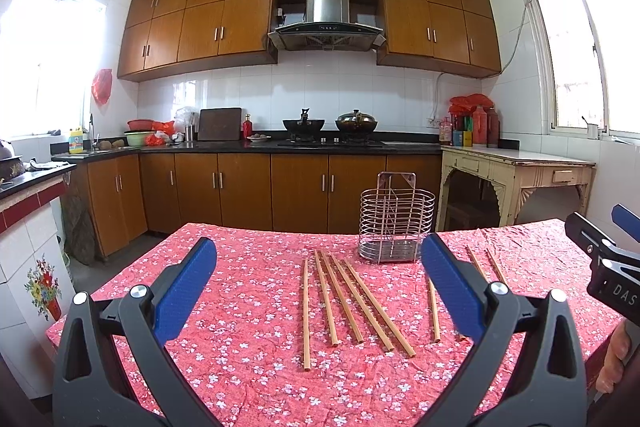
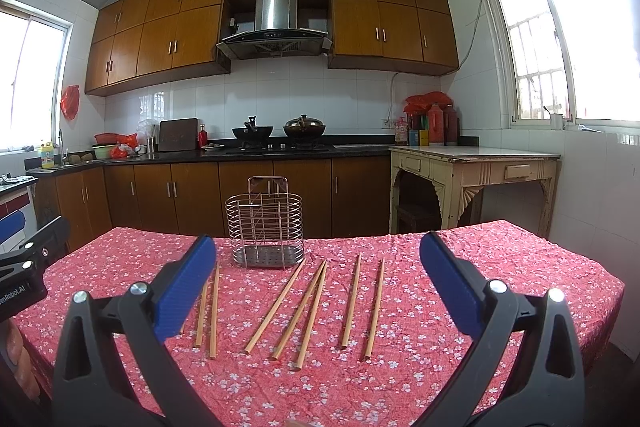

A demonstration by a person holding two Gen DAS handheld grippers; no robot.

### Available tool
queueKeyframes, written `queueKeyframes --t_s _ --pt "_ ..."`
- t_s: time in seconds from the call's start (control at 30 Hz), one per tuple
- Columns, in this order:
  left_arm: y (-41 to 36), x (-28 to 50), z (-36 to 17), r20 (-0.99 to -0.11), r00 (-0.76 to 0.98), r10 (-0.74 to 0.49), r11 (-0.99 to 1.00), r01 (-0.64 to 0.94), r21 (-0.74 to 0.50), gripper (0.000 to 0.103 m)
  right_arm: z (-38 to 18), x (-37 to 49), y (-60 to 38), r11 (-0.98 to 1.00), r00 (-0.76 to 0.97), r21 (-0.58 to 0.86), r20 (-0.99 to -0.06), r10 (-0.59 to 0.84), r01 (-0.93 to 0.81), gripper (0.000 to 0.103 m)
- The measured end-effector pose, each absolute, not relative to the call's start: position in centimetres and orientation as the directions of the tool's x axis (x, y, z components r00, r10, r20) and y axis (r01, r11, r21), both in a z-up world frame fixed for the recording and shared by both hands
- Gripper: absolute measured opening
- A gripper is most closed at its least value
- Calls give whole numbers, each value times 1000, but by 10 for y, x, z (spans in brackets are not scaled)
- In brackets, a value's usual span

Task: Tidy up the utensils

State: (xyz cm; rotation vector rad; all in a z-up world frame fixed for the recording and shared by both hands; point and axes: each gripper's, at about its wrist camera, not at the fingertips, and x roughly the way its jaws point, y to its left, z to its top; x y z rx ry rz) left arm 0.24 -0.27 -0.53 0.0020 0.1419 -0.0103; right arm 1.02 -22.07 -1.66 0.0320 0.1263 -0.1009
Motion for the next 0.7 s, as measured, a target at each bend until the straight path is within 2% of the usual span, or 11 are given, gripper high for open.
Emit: queueKeyframes --t_s 0.7 --pt "-7 6 -8 -150 989 -16 1000 16 -1 101 -20 9 -222 994 987 27 -129 -98 102 99"
